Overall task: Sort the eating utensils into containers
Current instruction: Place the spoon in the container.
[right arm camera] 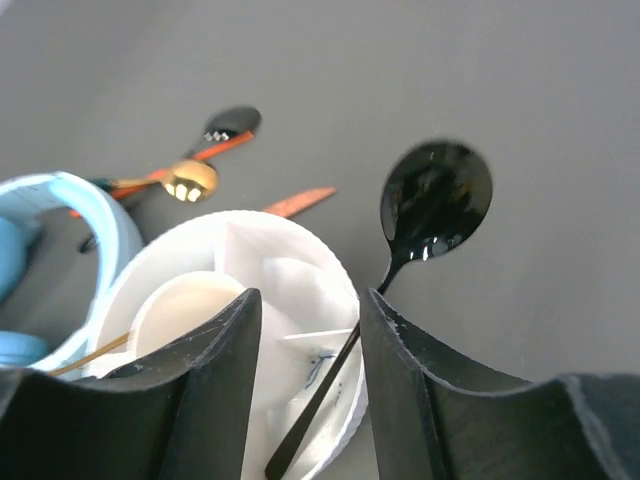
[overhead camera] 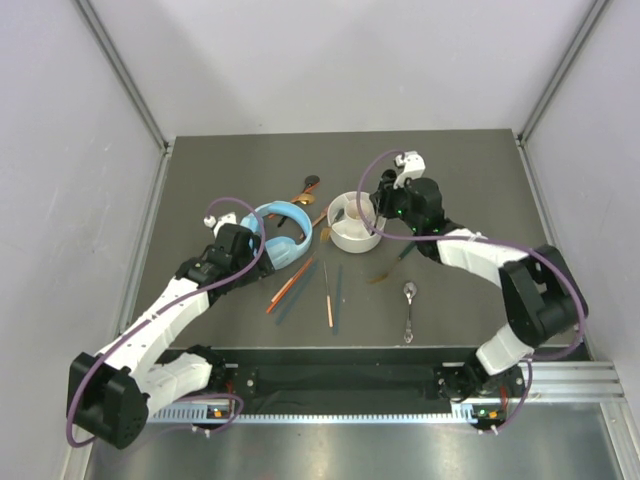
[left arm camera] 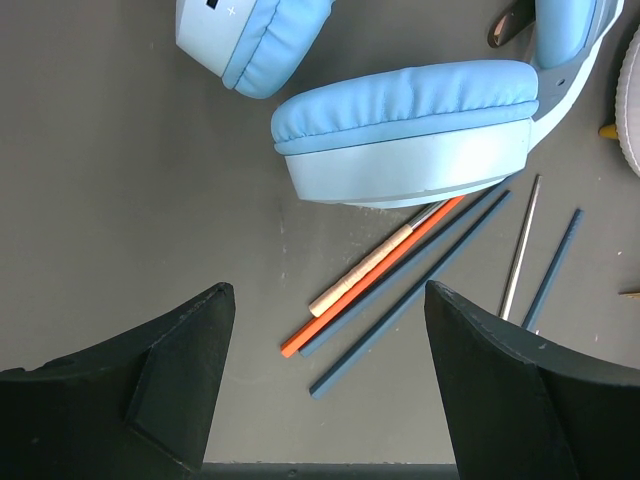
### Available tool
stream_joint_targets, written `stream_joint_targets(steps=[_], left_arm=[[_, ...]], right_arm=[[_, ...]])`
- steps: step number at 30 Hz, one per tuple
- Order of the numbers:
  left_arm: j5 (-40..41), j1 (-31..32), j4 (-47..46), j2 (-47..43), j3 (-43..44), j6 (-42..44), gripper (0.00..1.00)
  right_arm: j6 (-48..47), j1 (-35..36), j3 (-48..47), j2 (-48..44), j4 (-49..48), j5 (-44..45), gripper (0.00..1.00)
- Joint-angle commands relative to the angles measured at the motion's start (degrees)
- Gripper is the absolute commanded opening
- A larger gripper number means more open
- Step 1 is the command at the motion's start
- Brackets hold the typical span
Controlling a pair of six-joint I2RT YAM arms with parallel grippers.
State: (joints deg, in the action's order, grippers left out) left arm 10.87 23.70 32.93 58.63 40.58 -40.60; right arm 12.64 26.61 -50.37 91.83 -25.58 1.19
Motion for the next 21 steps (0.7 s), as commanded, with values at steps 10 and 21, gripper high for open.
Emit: stream_joint_targets(steps=[10, 21], left_arm=[[-0.94, -0.06, -5.50, 0.78, 0.29, -0.10, 0.82], [-5.59, 0.03, -6.74, 2.89, 1.70, 1.48, 0.82]], right_arm=[[1.32, 1.16, 8.79, -28.01, 13.07, 8.63, 0.50], [13.63, 6.25, 11.69, -31.97, 41.66, 12.78, 0.49]])
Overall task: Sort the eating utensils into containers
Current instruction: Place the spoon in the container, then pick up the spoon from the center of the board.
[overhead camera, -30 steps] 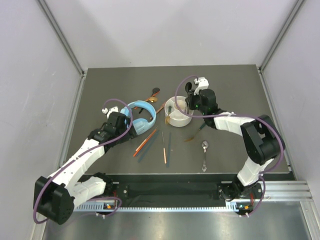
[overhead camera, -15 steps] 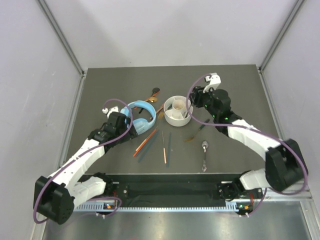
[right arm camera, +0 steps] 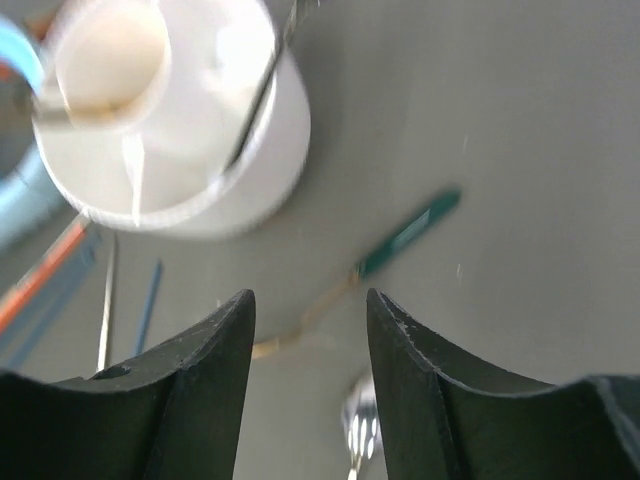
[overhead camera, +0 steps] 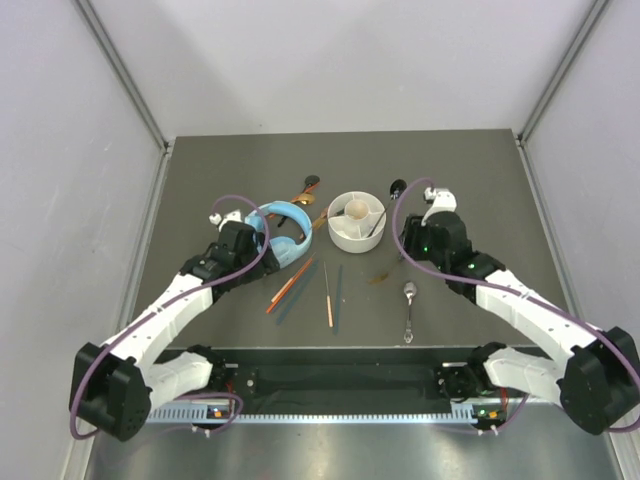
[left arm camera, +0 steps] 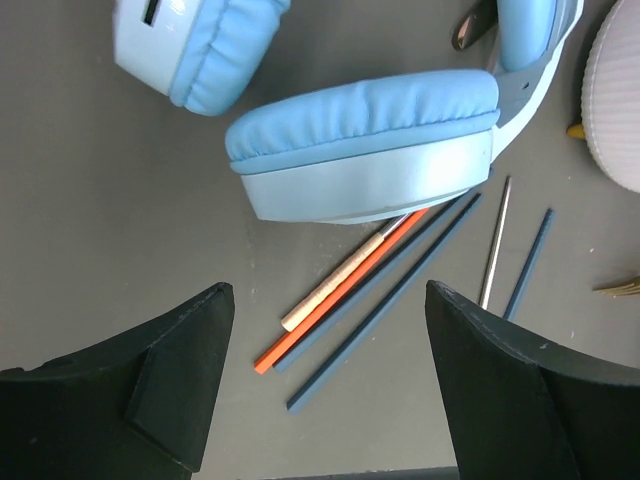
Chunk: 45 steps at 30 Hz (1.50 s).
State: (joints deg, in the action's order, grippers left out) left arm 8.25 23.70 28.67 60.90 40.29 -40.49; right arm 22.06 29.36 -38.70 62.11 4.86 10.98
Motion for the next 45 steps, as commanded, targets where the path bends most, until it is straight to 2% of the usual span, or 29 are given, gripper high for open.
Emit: stream_joint_targets(steps=[1, 5, 8, 9, 12, 15, 16, 18, 19, 21, 22, 23, 24, 25, 28, 31, 35, 41, 45], left_arm=[[-4.20, 0.03, -2.82, 0.79, 1.90, 2.60, 0.82], [-7.72, 0.47, -2.57, 2.37, 2.42, 4.63, 0.81], [-3.08, 0.82, -0.55, 1.59, 3.91, 5.42, 0.82], [0.76, 0.82, -0.11, 1.24, 4.87, 6.03, 0.82], [6.76, 0.73, -0.88, 0.62, 10.05, 8.66, 0.82], [9.41, 0.64, -0.90, 3.95, 19.44, 12.17, 0.83], [10.63, 0.64, -0.20, 5.61, 25.56, 13.06, 0.83], [11.08, 0.64, 1.48, 11.76, 31.40, 16.73, 0.83], [9.87, 0.55, 1.57, 14.30, 37.69, 18.67, 0.85], [9.24, 0.20, 3.93, 24.66, 45.71, 24.02, 0.86], [9.07, -0.15, 4.99, 28.79, 54.54, 25.53, 0.87], [9.32, -1.37, 6.21, 36.92, 59.24, 26.16, 0.87], [9.41, -2.08, 9.36, 40.92, 63.90, 26.95, 0.87], [8.72, -3.04, 10.61, 44.61, 72.21, 27.30, 0.87], [1.35, -7.35, 14.66, 59.19, 84.63, 26.43, 0.87], [-1.57, -9.90, 15.89, 66.59, 91.43, 26.16, 0.86], [-5.08, -11.31, 15.46, 71.63, 93.65, 26.95, 0.82], [-11.85, -10.96, 8.18, 70.67, 86.72, 29.59, 0.85], [-15.54, -10.70, 8.69, 72.16, 87.15, 30.03, 0.84]], right_arm=[[4.48, 3.68, 0.29, -2.86, 12.44, 2.38, 0.49], [5.09, 4.65, 0.65, -5.06, 15.52, 2.64, 0.51], [5.09, 4.74, -0.49, -6.55, 18.68, 2.81, 0.51], [5.09, 4.74, -0.68, -7.26, 18.95, 3.51, 0.52], [4.83, 4.65, -1.99, -9.28, 17.73, 6.41, 0.53], [4.13, 4.65, -6.03, -8.24, 16.76, 7.38, 0.53], [4.13, 4.65, -8.30, -6.32, 16.76, 7.21, 0.53], [3.51, 4.65, -10.42, -3.85, 17.98, 7.30, 0.53], [3.42, 4.56, -11.83, -1.57, 18.42, 7.47, 0.53], [3.42, 4.56, -12.28, 0.03, 18.60, 7.48, 0.53], [3.60, 4.47, -11.76, 0.47, 18.26, 7.39, 0.53], [4.03, 4.56, -11.32, 0.47, 17.73, 7.30, 0.53], [4.39, 4.47, -10.88, 0.30, 17.20, 6.86, 0.53], [4.65, 4.39, -10.00, -0.49, 16.94, 6.86, 0.53], [5.71, 3.95, -7.46, -2.77, 16.23, 6.77, 0.53], [6.15, 3.25, -4.82, -4.97, 15.62, 6.42, 0.53], [5.62, 2.10, -3.14, -5.51, 15.09, 5.19, 0.53], [5.53, 1.66, -1.38, -4.98, 13.69, 3.52, 0.53], [5.62, 1.49, -0.42, -3.58, 13.33, 2.55, 0.53]])
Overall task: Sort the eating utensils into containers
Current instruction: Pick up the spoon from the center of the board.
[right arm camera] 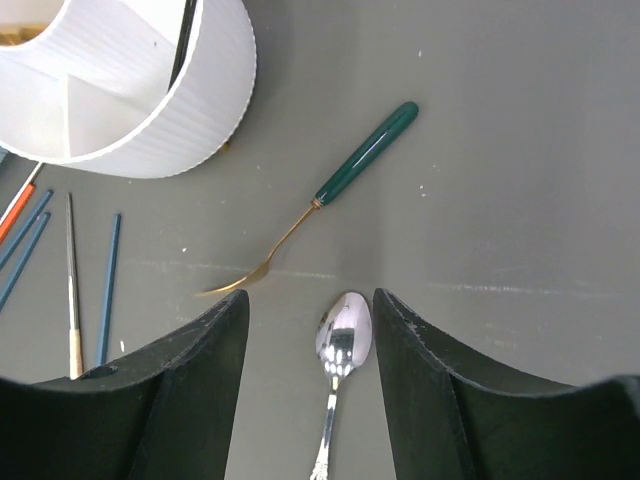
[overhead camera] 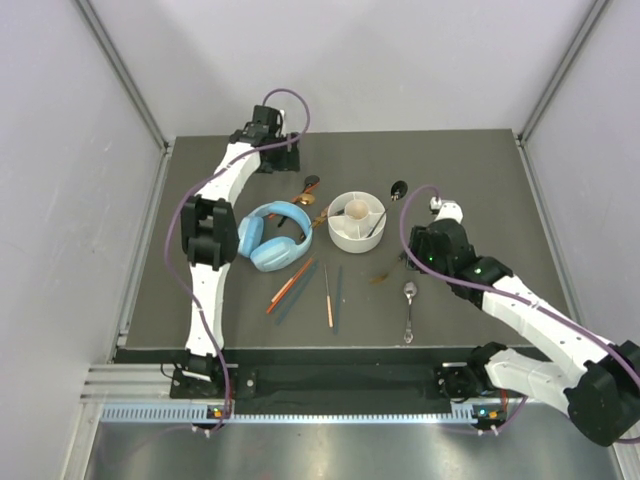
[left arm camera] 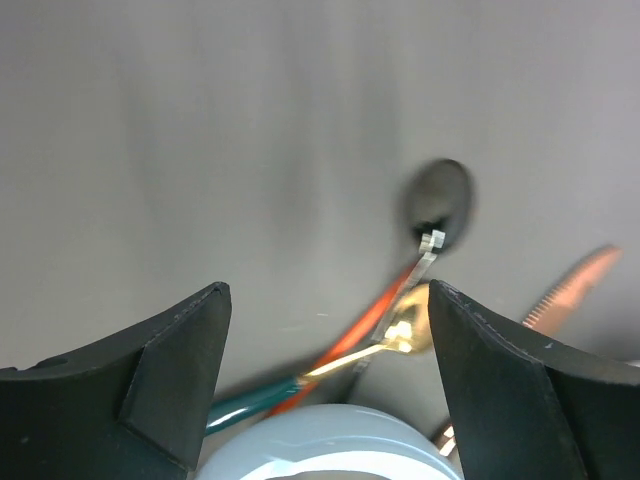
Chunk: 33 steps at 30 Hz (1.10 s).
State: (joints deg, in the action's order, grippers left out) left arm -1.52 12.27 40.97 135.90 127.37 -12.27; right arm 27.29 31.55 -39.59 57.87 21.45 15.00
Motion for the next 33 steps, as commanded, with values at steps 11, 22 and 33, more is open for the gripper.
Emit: stream_joint_targets(steps=[11, 22, 33], left_arm=[[-6.92, 3.72, -4.93, 0.60, -3.53, 3.04, 0.84], [-3.93, 3.90, -5.20, 3.76, -1.78, 4.71, 0.77], [-2.88, 3.81, -5.90, 7.10, -0.10, 4.72, 0.72]], right_arm=[[0.57, -0.70, 1.97, 2.07, -3.70, -3.31, 0.53], [0.40, -0.88, 2.15, 3.57, -4.23, -4.54, 0.53], [0.04, -1.40, 2.24, 4.97, -4.58, -4.90, 0.53]])
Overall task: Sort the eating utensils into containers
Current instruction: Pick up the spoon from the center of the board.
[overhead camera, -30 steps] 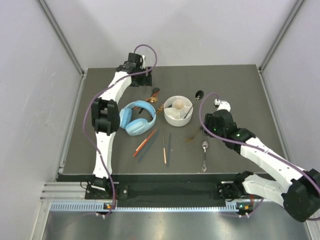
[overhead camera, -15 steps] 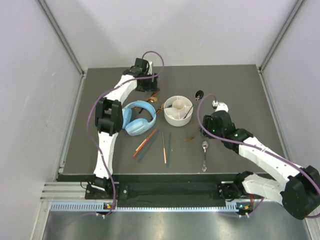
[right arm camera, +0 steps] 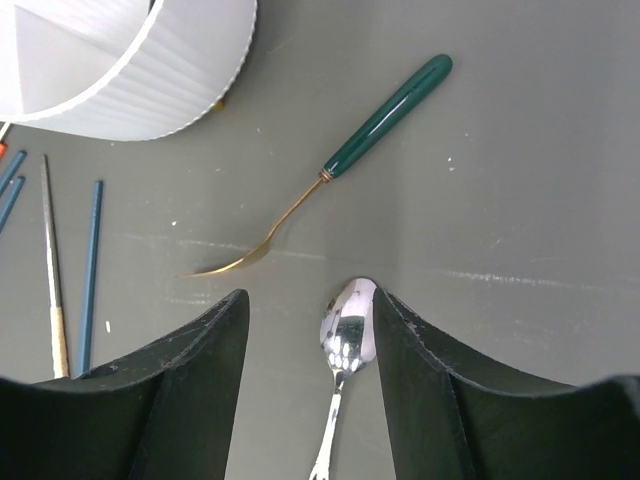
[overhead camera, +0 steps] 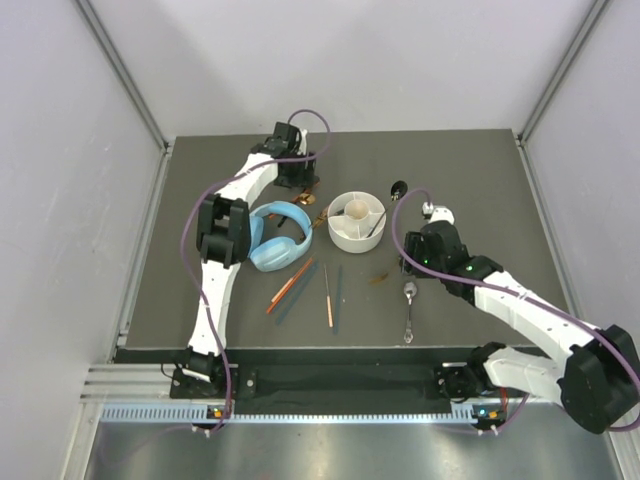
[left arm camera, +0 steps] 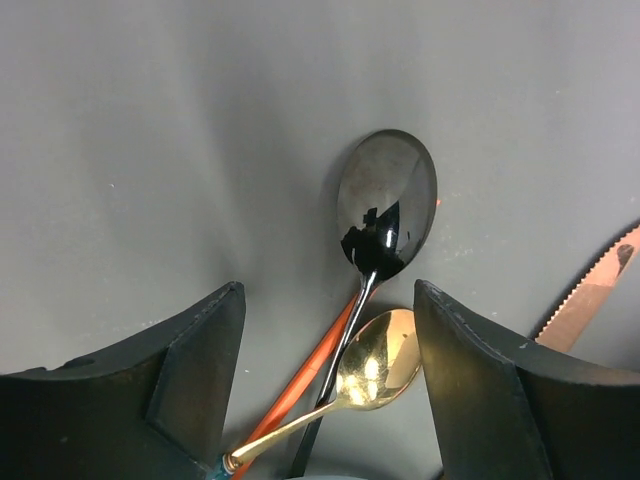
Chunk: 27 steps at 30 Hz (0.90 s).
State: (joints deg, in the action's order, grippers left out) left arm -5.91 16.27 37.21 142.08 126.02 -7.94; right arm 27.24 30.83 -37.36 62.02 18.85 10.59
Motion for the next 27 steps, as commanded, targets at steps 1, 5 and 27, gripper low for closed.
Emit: stream_joint_targets(steps=[1, 5, 27], left_arm=[[1.95, -0.19, -2.58, 0.83, 1.16, 0.30, 0.72], [2.22, -0.28, -3.90, 0.65, 0.81, 0.03, 0.64], [2.31, -0.98, -11.97, -6.28, -9.21, -1.89, 0.00]], right_arm=[[0.09, -0.68, 0.01, 0.91, -1.89, -0.66, 0.53], [0.09, -0.68, 0.19, 1.35, -2.15, -0.83, 0.53], [0.35, -0.77, 0.19, 2.23, -3.12, -2.24, 0.52]])
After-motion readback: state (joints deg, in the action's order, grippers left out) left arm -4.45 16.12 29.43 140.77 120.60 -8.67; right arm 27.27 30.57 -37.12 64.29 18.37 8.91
